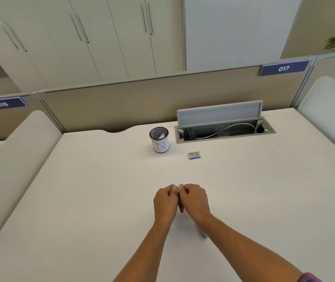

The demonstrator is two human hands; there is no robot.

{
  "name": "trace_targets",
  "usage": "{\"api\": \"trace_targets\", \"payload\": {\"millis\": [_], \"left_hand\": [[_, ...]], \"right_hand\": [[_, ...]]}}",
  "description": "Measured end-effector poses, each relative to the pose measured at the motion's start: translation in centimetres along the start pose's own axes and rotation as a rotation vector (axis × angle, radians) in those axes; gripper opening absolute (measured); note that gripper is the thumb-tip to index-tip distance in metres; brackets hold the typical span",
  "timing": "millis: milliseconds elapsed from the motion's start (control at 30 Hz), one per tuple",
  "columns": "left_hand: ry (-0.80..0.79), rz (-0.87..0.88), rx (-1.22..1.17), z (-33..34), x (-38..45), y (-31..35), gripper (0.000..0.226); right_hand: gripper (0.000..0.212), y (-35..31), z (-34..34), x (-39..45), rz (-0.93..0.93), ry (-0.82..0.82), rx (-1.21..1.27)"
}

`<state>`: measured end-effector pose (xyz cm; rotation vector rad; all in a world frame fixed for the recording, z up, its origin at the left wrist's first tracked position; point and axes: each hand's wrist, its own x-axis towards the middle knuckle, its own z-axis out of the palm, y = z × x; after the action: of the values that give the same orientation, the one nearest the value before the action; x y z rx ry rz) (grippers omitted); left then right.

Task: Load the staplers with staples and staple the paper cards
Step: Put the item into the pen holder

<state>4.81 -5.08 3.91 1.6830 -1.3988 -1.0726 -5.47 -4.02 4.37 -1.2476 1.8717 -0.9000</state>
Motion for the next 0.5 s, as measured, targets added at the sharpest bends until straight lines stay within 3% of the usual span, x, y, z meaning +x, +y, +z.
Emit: {"api": "trace_targets", "payload": {"millis": [300, 500], "left_hand": [[-0.032, -0.048, 0.1, 0.1, -2.0, -4.5, 0.034], [-0.011, -0.081, 0.146, 0.5, -1.7, -6.2, 0.045]], "right_hand": [[0.03, 1.7, 0.6, -3.3, 0.051, -0.138, -0.341], [0.027, 2.2, 1.4, -4.0, 0.037, -0.144, -0.435]]}}
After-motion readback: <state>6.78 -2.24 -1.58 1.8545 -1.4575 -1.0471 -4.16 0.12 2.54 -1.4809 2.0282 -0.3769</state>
